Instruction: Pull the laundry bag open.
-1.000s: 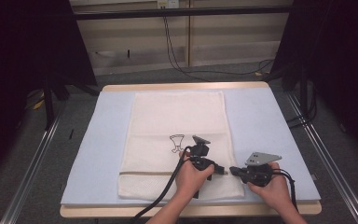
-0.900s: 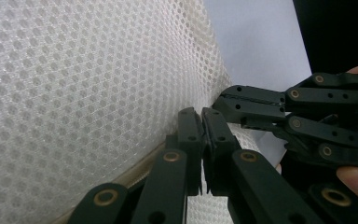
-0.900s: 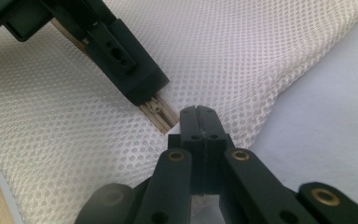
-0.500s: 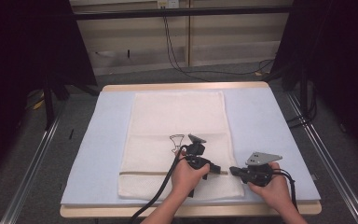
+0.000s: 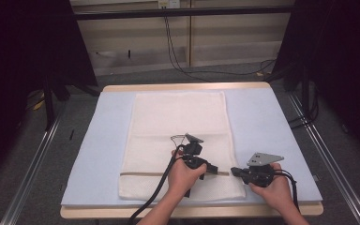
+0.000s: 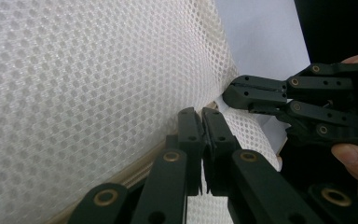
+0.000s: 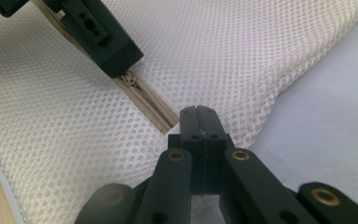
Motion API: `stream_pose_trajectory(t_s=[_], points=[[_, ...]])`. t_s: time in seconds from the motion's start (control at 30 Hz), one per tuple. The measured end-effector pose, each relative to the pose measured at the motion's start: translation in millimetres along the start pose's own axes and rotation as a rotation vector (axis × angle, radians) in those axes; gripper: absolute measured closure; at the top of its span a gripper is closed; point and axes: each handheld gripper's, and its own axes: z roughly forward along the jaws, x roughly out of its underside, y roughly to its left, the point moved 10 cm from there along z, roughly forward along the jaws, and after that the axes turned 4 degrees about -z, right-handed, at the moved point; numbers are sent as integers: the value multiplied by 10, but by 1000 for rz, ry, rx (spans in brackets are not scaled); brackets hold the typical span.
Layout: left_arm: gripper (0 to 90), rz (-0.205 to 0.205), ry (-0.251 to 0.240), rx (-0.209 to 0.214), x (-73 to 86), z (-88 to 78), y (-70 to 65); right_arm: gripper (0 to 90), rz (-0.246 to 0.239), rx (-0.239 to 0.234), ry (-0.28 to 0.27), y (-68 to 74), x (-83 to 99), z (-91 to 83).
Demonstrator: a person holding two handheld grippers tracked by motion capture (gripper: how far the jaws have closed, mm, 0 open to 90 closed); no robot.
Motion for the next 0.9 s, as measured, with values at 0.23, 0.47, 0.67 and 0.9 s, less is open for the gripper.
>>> stream_pose_trajectory(t_s=[0.23,0.47,0.67,0.9], points=[[872,-2,2,-5,13,-57,31,900,0,0,1,1,0,0],[873,-10,1,7,13,-94,54,900,-3,3,1,-1,0,0],[873,-15,-4,-9,15,-146,102,900,-2,0,-1,-1,-1,1],[873,-19,-1,0,35,-223,154,900,1,0,-1,1,0,1]])
